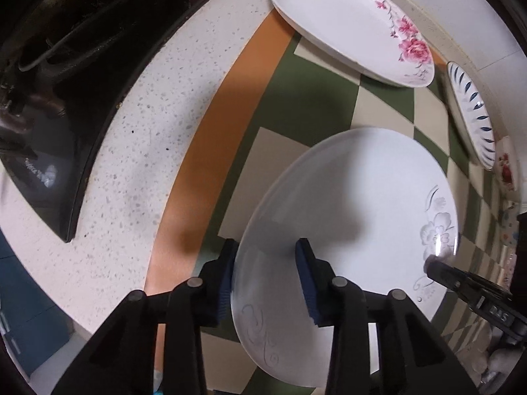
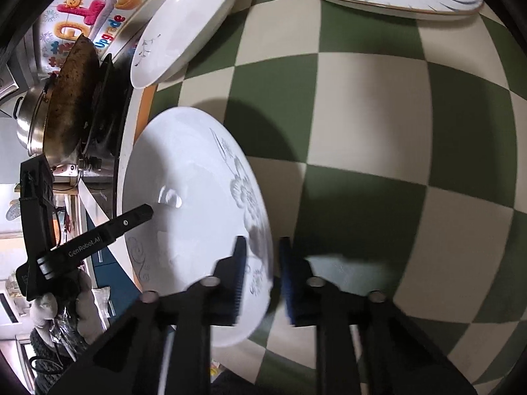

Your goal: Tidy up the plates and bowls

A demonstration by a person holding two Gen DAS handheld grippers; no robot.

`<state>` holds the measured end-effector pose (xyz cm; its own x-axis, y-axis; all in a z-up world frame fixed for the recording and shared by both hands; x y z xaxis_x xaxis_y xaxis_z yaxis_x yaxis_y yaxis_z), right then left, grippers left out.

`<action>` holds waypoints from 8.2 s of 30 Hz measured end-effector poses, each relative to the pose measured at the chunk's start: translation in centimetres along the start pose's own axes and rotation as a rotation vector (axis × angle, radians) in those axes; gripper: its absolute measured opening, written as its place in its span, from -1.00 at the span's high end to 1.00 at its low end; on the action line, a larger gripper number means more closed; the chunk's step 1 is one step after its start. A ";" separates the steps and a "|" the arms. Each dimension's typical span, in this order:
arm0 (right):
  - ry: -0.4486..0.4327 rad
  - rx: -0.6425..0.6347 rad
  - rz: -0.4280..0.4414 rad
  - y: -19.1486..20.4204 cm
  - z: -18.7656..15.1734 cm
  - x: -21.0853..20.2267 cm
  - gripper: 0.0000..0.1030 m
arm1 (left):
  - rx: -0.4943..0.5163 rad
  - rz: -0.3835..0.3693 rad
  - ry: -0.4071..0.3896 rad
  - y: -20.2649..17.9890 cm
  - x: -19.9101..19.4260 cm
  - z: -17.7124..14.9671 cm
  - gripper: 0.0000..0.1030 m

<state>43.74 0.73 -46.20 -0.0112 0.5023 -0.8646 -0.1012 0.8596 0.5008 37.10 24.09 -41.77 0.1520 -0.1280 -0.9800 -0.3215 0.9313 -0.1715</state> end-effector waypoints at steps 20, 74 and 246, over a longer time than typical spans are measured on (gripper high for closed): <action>-0.165 0.018 -0.049 -3.3 -1.7 -7.4 0.75 | 0.131 -0.062 -0.073 -6.5 -3.4 -0.3 0.51; -0.343 0.081 -0.076 -5.9 3.2 -18.1 0.14 | -0.068 0.067 -0.273 -6.9 -5.4 8.4 0.33; -0.215 0.113 -0.240 -14.0 18.9 -14.5 0.84 | 0.348 -0.043 0.010 -27.0 2.1 15.4 0.68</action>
<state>64.10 -16.77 -39.91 0.2112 0.2823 -0.9358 0.0354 0.9545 0.2960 60.48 3.92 -37.60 0.1484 -0.1711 -0.9740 0.0233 0.9853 -0.1695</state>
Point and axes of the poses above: each gripper's, at about its wrist camera, not at the fingertips, and x roughly the way its jaws point, y to its left, z to its top, the point moved 4 cm from there along x, roughly the way its jaws point, and after that the axes turned 4 degrees about -y, right-handed, at the moved point
